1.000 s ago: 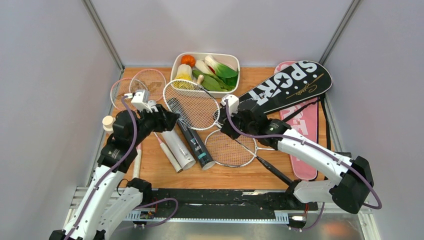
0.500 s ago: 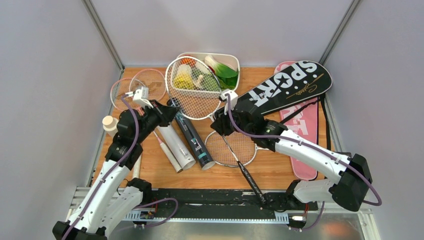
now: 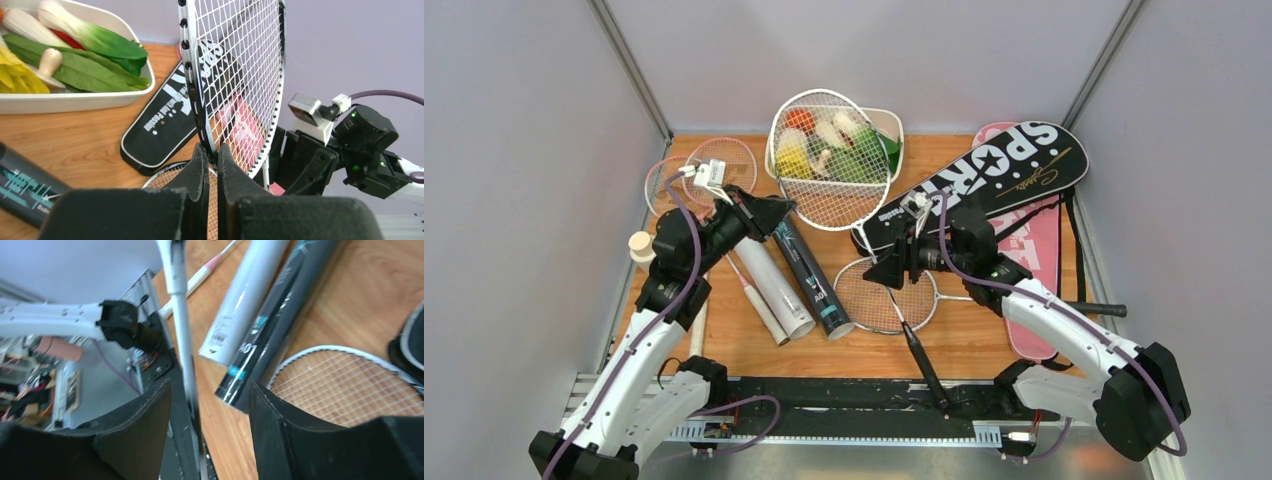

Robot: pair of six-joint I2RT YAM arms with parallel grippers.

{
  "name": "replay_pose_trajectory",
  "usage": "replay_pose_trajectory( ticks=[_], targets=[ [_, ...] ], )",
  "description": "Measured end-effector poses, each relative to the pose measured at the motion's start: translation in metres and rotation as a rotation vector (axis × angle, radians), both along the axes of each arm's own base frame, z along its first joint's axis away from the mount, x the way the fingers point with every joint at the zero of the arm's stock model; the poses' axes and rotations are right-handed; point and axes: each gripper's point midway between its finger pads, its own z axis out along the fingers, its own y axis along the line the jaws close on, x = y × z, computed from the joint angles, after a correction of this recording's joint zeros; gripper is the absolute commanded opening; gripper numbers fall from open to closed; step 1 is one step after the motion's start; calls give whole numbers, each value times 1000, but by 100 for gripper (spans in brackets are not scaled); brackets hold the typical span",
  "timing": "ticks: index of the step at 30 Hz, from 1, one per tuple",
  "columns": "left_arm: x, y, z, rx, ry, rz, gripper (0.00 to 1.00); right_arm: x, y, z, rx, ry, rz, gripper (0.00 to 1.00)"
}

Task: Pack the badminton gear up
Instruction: Pick up the racket from the center of the board.

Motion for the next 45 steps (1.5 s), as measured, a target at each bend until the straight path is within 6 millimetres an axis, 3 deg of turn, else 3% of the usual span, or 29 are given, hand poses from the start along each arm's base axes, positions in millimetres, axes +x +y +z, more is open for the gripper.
replay_pose_trajectory(
  ticks=[3,5,9,10,11,13,14,16,17,18,19,21,27,32,38,41,45],
  targets=[
    [0,-6,3,-2,-13,-37,0,-15,4,0,47,27,80,38],
    [1,-8,3,-3,-16,-46,0,-22,6,6,77,31,116,32],
    [1,-10,6,-1,-28,-57,0,-27,4,21,125,20,136,47],
    [2,-10,6,0,-30,-58,0,-28,3,24,135,14,137,43],
    [2,-10,8,1,-34,-62,0,-29,2,30,149,2,136,32],
    [1,-12,11,0,-40,-71,0,-31,-2,40,170,-22,131,3],
    [1,-13,13,-2,-48,-77,0,-31,-3,44,179,-28,128,0],
    [0,-14,19,-5,-63,-85,6,-32,-4,49,193,-40,132,0],
    [1,-14,20,-7,-65,-88,21,-32,-4,51,198,-39,132,0],
    [1,-15,21,-7,-67,-89,30,-32,-4,52,201,-42,132,0],
    [3,-15,22,-3,-68,-90,47,-31,-4,52,203,-44,131,0],
    [7,-15,22,21,-77,-81,64,-30,-4,55,213,-25,117,0],
    [20,-9,37,122,-102,-39,68,-10,-13,83,242,-60,-21,0],
    [18,0,45,232,-163,-17,66,26,-48,110,276,-96,-294,0],
    [25,-9,15,392,-160,-30,58,58,-106,118,244,-79,-631,0],
    [34,-27,-12,489,-141,-60,56,52,-126,133,243,-104,-726,0],
    [48,-61,-69,654,-90,-130,54,36,-147,147,247,-145,-803,0]
  ],
)
